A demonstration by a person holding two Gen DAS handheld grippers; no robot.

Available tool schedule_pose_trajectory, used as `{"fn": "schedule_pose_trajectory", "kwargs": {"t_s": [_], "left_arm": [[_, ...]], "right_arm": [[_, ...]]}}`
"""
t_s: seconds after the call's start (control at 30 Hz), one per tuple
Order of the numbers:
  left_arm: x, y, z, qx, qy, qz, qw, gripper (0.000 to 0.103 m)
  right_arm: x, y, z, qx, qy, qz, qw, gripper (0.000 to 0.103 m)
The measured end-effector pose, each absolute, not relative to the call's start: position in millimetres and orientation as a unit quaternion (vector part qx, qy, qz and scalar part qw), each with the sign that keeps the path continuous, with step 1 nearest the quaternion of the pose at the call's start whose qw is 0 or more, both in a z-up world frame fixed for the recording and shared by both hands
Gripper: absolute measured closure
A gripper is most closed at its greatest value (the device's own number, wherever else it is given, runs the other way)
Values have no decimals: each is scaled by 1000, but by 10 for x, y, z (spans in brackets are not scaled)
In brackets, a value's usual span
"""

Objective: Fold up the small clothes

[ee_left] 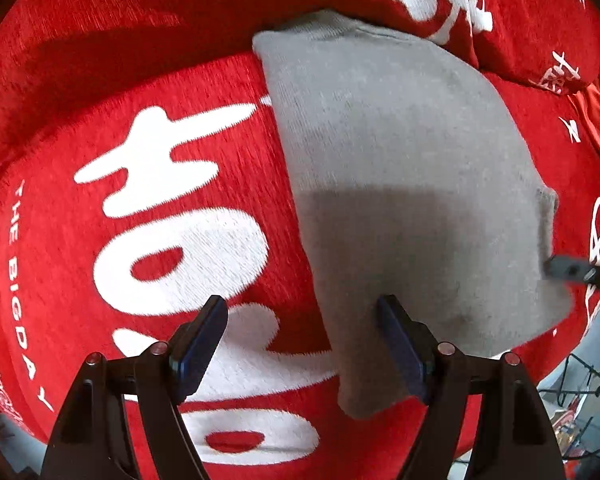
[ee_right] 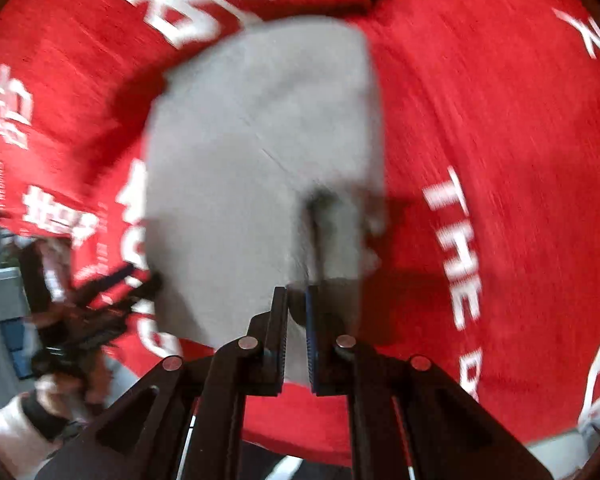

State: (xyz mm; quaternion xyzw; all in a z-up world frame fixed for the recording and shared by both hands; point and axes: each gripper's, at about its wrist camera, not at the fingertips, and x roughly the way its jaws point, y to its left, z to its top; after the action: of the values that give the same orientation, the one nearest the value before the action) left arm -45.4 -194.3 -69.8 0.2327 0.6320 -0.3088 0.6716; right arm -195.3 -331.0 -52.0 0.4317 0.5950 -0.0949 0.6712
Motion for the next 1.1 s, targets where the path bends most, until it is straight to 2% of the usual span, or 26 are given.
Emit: {"fn": "schedule_pose_trajectory", "kwargs": {"t_s": [0.03, 0.1, 0.17, 0.43, 0.47, 0.53, 0.7, 0.77, 0.9, 0.93, 0.97, 1.1], "left_arm": [[-476, -1948, -664, 230, 633, -309, 672, 24], [-463, -1932, -683, 221, 640, -307, 669, 24], [-456, -1921, -693, 217, 643, -306, 668, 24], [-426, -1893, -642, 224, 641, -311, 665, 24], [-429, -1892, -640, 224, 643, -311, 664, 24], [-434, -1888, -639, 224, 644, -311, 662, 24], [-451, -1930, -642, 225, 645, -309, 662, 24], [-427, -1905, -623, 217, 649, -307, 662, 24], [-312, -1867, -557, 193, 650, -307, 668, 24], [-282, -1864, -521, 187, 642, -311, 675, 20], [-238, -1874, -479, 181, 634, -314, 683, 0], [-78, -1977, -439, 158, 629, -330, 686, 1]], "right_arm": [[-1975, -3284, -587, 430, 601, -102, 666, 93], [-2067, -3284, -682, 447, 595, -106, 660, 87], [-2152, -3321, -677, 464, 593, -115, 649, 76], [-2415, -3506, -359, 487, 559, -155, 653, 74], [-2458, -3537, -348, 490, 555, -155, 654, 63], [-2475, -3581, -338, 494, 552, -156, 653, 50], [-2384, -3596, -363, 491, 550, -151, 658, 49], [-2358, -3616, -378, 491, 550, -149, 659, 44], [-2290, -3709, -409, 492, 541, -148, 665, 43], [-2276, -3757, -418, 497, 535, -148, 667, 41], [-2261, -3812, -435, 504, 528, -147, 668, 36], [-2157, -4019, -604, 544, 498, -128, 663, 32]]}}
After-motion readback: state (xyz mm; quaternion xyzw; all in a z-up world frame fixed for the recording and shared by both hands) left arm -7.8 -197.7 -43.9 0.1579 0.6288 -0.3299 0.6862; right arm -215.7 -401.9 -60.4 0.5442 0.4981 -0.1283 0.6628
